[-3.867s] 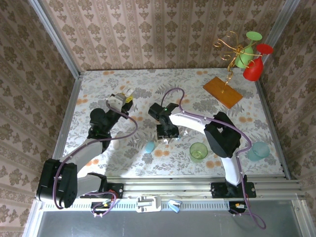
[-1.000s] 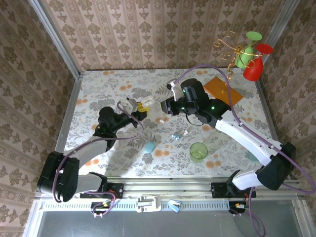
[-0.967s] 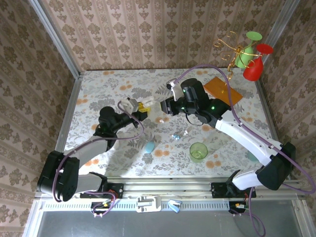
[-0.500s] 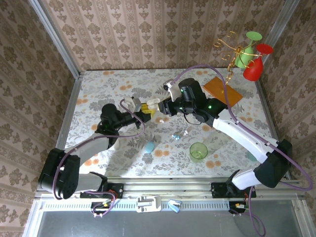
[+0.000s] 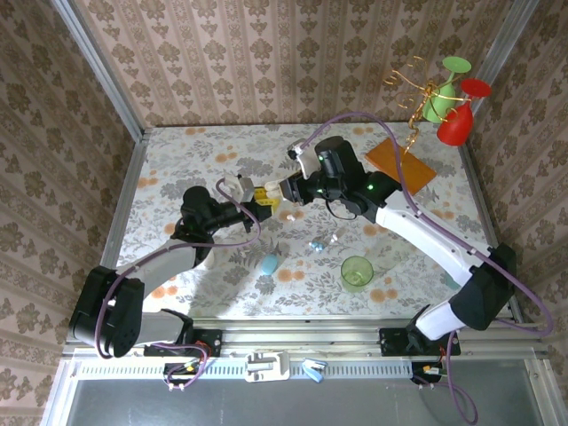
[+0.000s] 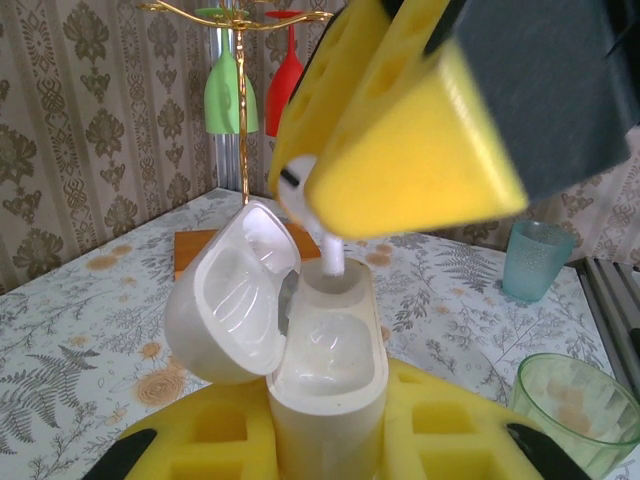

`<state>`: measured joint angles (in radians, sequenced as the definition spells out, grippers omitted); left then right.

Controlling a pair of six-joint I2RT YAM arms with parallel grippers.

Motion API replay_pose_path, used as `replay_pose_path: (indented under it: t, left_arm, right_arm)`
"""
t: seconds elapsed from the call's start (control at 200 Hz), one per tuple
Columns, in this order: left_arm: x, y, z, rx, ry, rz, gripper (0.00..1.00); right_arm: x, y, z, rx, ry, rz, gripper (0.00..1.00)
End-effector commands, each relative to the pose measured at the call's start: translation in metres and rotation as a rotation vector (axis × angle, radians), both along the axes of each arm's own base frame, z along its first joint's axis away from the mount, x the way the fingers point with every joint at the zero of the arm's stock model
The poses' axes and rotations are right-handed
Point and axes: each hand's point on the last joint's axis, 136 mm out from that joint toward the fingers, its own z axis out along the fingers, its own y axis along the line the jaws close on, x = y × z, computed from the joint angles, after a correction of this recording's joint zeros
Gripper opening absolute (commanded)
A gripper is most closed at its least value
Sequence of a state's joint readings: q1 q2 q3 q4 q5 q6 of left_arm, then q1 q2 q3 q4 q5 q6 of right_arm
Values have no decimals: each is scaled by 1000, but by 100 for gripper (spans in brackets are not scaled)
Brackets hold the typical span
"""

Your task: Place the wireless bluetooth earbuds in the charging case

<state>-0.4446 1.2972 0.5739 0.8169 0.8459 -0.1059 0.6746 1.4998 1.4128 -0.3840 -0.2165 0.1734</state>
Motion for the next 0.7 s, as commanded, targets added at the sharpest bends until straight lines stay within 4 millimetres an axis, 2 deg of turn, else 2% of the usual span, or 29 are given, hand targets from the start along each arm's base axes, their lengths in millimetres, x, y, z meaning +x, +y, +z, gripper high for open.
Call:
replay_pose_path:
  t: [0.0, 0.19, 0.405, 0.565, 0.695]
  left_arm:
    - [-2, -2, 13, -29, -39, -15, 0]
    - [2, -1, 11, -20, -46, 10, 0]
    - [1, -2, 12, -22, -51, 2, 0]
    - [-1, -1, 13, -25, -56, 1, 0]
    - [-1, -1, 13, -23, -55, 3, 0]
  right_arm:
    - [3, 0, 4, -26, -25, 4, 25]
    - [3, -9, -3, -74, -23, -23, 25]
    - [-2, -5, -9, -105, -10, 4, 26]
    - [-5, 0, -10, -116, -4, 21, 33]
    - [-4, -2, -2, -100, -20, 2, 39]
